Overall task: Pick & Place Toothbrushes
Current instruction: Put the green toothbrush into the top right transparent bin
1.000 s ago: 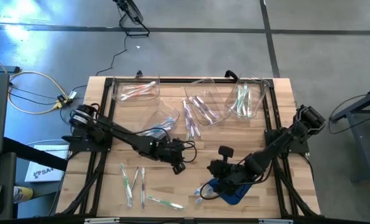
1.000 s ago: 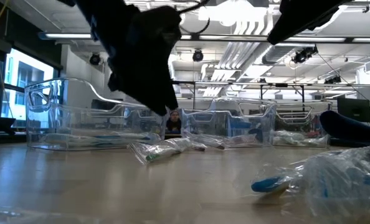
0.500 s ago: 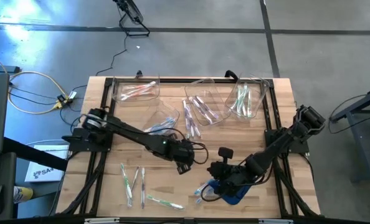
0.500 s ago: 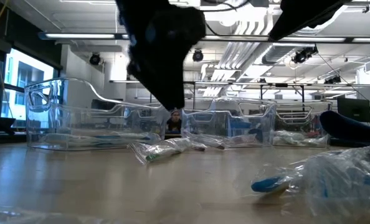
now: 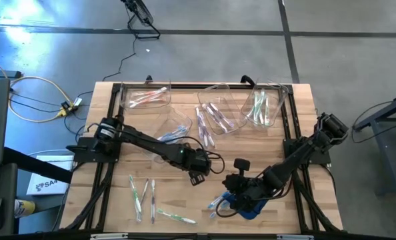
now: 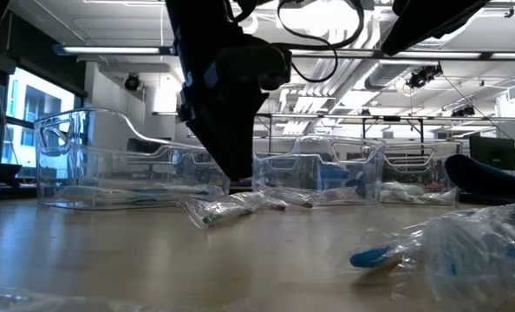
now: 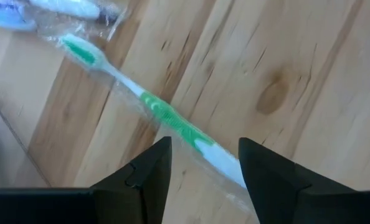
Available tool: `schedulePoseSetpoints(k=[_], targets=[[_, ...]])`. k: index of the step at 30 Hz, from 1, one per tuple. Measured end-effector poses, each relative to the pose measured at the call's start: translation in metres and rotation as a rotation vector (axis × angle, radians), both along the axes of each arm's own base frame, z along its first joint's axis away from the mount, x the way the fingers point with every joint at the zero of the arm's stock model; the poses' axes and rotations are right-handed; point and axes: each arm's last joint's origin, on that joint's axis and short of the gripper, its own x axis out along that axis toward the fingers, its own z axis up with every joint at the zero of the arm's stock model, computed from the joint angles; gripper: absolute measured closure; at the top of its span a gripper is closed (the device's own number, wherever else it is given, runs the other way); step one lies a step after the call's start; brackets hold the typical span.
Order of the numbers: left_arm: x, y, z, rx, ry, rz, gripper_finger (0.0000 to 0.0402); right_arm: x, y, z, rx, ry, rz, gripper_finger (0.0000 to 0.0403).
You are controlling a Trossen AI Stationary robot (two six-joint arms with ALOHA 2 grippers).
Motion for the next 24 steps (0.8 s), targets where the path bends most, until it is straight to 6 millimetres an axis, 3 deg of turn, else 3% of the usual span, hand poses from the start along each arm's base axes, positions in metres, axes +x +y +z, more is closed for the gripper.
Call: schedulePoseSetpoints(k=[24], targets=[[0.0009,-0.0008,0.0001,-0.021,-0.007,-0.006,0.0222,0.0003,0.0003,0.0002,0.003,-0.004,0.001,0.0401]])
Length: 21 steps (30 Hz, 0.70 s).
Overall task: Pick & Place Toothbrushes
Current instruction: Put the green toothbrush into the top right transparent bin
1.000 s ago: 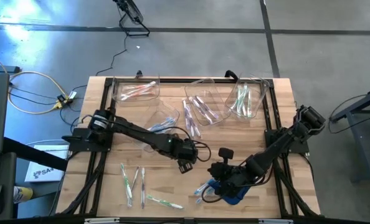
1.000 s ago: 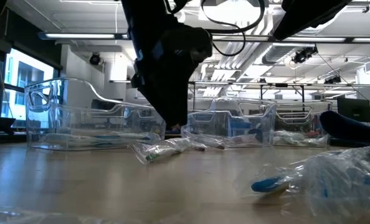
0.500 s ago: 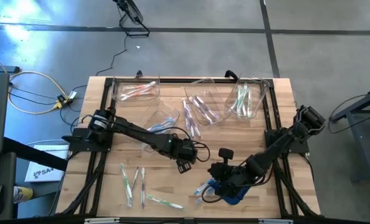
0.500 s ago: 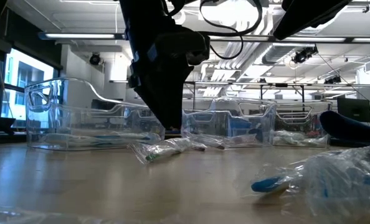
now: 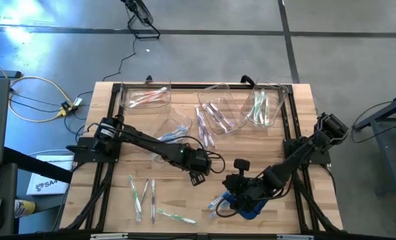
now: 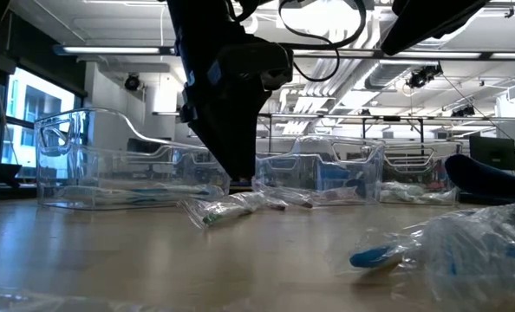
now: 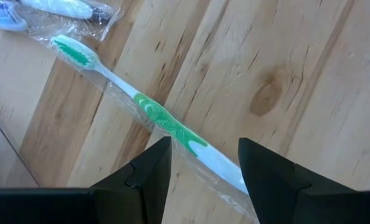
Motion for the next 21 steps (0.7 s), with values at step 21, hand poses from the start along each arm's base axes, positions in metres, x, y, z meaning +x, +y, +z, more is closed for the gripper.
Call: schedulePoseSetpoints(k=[21], targets=[[-0.0001,0.0006,-0.0002,0.010,-0.003,0.016,0.0222,-0.0004,0.0004,-0.0005,-0.002,0.018,0.031,0.0401]])
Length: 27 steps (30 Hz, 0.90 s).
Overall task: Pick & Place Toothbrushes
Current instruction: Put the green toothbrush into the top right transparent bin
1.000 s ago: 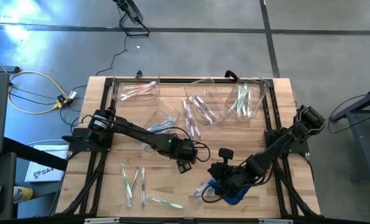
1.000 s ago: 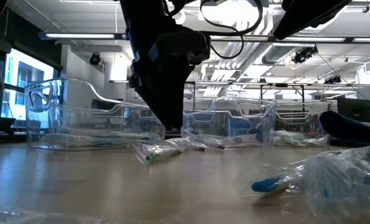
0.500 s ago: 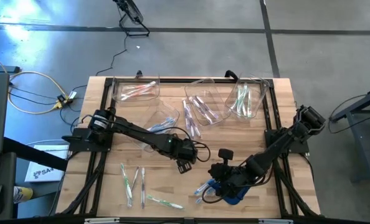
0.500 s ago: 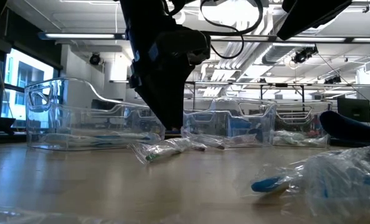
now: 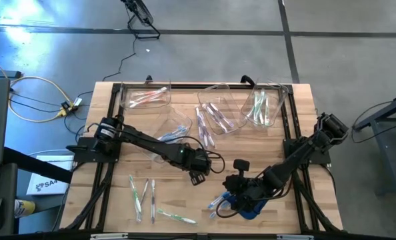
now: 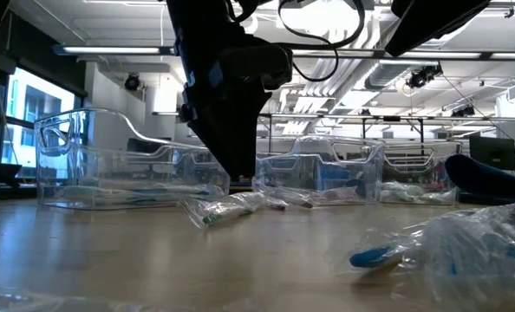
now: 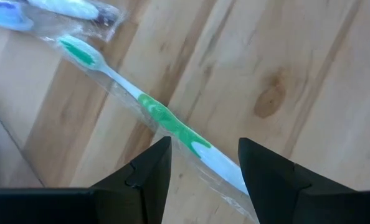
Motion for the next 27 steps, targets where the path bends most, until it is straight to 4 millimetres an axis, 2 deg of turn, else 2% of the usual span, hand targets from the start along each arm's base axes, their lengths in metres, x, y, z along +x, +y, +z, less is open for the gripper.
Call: schedulePoseSetpoints(k=[8,14,18,27], targets=[[-0.002,0.001,-0.002,0.006,0.014,0.053,0.0222,0.000,0.000,0.000,0.002,-0.001,0.001,0.0401],[0.002,0.000,-0.014,-0.002,0.036,0.063,0.0222,0.000,0.000,0.000,0.003,-0.002,0.002,0.0400],[0.004,-0.001,-0.029,-0.001,0.080,0.069,0.0222,0.000,0.000,0.000,0.004,-0.004,0.002,0.0400],[0.003,-0.001,-0.034,-0.016,0.111,0.065,0.0222,0.001,0.000,0.000,0.006,-0.008,0.004,0.0400]])
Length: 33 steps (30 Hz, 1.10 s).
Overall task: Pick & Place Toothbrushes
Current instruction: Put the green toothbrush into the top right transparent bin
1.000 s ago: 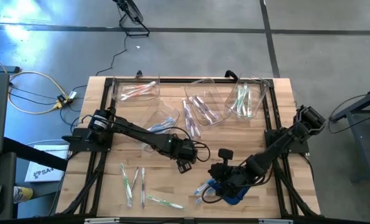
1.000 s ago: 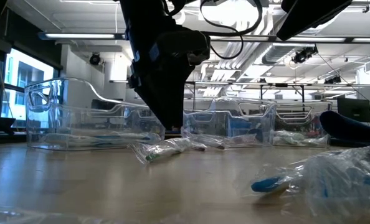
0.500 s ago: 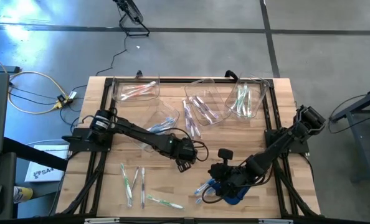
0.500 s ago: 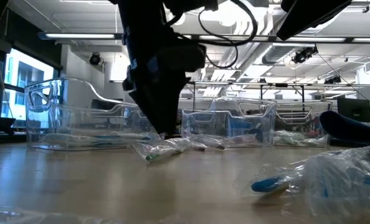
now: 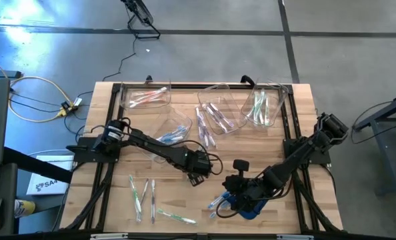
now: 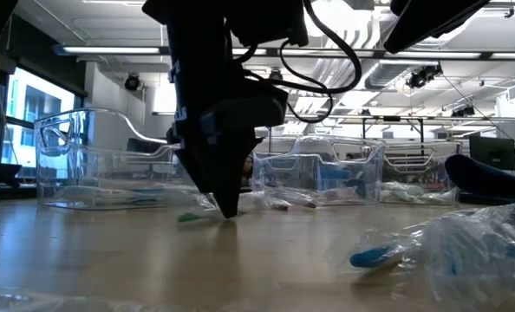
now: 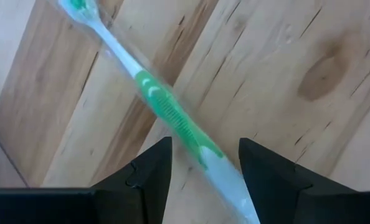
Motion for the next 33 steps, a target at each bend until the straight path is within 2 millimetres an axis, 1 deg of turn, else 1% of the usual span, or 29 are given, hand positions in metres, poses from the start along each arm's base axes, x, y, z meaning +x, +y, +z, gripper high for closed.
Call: schedulePoseSetpoints(k=[5,14,17,20,28,33], targets=[[-0.0023,0.0006,-0.0005,0.006,0.025,-0.001,0.0222,0.0006,0.0005,0.0006,0.005,-0.008,0.001,0.0400],[-0.0014,0.0010,-0.0002,0.037,0.015,-0.021,0.0222,0.0008,0.0007,0.0008,0.009,-0.011,-0.001,0.0400],[-0.0012,0.0009,-0.0001,0.039,0.011,-0.021,0.0229,0.0009,0.0007,0.0008,0.008,-0.012,0.000,0.0400],[-0.0010,0.0008,-0.0001,0.038,0.010,-0.023,0.0250,0.0009,0.0007,0.0008,0.006,-0.013,-0.001,0.0400],[-0.0011,0.0007,-0.0001,0.036,0.011,-0.024,0.0326,0.0009,0.0007,0.0008,0.006,-0.013,-0.001,0.0400],[-0.0009,-0.0001,-0.0002,0.017,0.017,-0.053,0.0362,0.0009,0.0007,0.0008,0.006,-0.013,-0.001,0.0400]])
